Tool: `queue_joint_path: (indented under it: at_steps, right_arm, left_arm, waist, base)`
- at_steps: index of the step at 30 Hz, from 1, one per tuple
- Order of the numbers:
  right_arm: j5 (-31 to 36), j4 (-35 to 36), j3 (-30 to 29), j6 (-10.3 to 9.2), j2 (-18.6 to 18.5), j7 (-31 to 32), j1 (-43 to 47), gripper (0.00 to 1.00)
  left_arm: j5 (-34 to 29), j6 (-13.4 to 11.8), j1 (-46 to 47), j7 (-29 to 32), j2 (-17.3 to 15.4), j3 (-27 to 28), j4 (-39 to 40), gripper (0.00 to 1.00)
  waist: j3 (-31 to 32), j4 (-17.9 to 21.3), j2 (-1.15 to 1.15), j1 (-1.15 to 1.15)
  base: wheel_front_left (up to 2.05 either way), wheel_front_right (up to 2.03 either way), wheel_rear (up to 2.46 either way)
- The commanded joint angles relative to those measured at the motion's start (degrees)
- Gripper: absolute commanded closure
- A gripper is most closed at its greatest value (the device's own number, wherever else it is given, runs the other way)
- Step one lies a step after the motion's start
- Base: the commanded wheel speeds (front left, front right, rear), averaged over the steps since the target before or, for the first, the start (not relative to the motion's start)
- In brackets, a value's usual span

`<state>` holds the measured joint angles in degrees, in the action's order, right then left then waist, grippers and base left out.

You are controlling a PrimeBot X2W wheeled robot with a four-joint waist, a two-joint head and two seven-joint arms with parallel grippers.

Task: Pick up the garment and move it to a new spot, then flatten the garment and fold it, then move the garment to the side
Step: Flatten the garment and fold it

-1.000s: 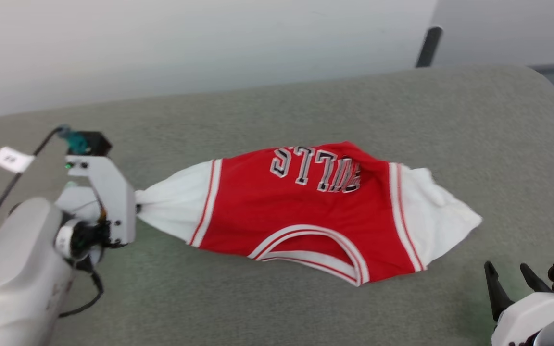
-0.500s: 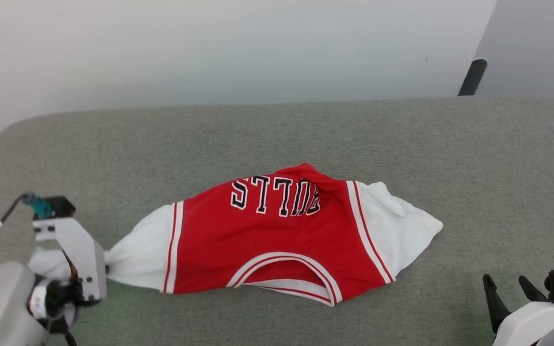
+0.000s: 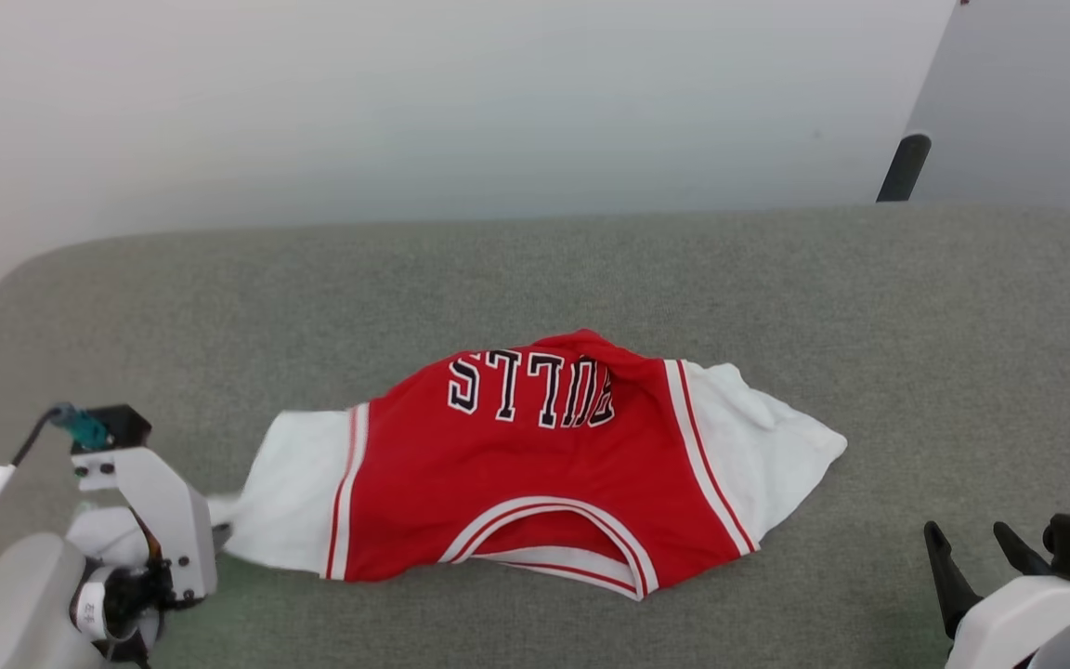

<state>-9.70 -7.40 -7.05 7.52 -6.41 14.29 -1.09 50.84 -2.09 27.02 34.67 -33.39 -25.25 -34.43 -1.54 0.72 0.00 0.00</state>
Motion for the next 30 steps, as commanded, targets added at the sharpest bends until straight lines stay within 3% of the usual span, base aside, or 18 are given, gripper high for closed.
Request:
queue_joint_path:
  at_steps: [1,18,30]
  right_arm:
    - [-0.27,0.6,0.03,-0.06,-0.16,-0.15,0.97,0.0]
    - [0.27,8.05,1.7,-0.06,0.45,-7.37,4.74,0.0]
    - [0.55,10.39,3.09,-0.06,-0.04,-6.53,2.1,0.0]
  left_arm:
    - [-0.41,0.11,0.47,-0.82,-0.41,0.17,0.55,0.0]
    - [-2.74,-0.11,-3.77,-12.87,-1.7,2.34,17.18,0.0]
    - [-1.05,0.03,1.24,-3.15,-2.09,0.03,11.03,0.0]
  waist:
    - [0.95,0.01,0.0,0.0]
    - [4.59,-2.86,0.0,0.0]
    - [-0.3,0.13,0.0,0.0]
  base:
    - [0.0,0.0,0.0]
    - [0.0,0.0,0.0]
    - [0.0,0.0,0.0]
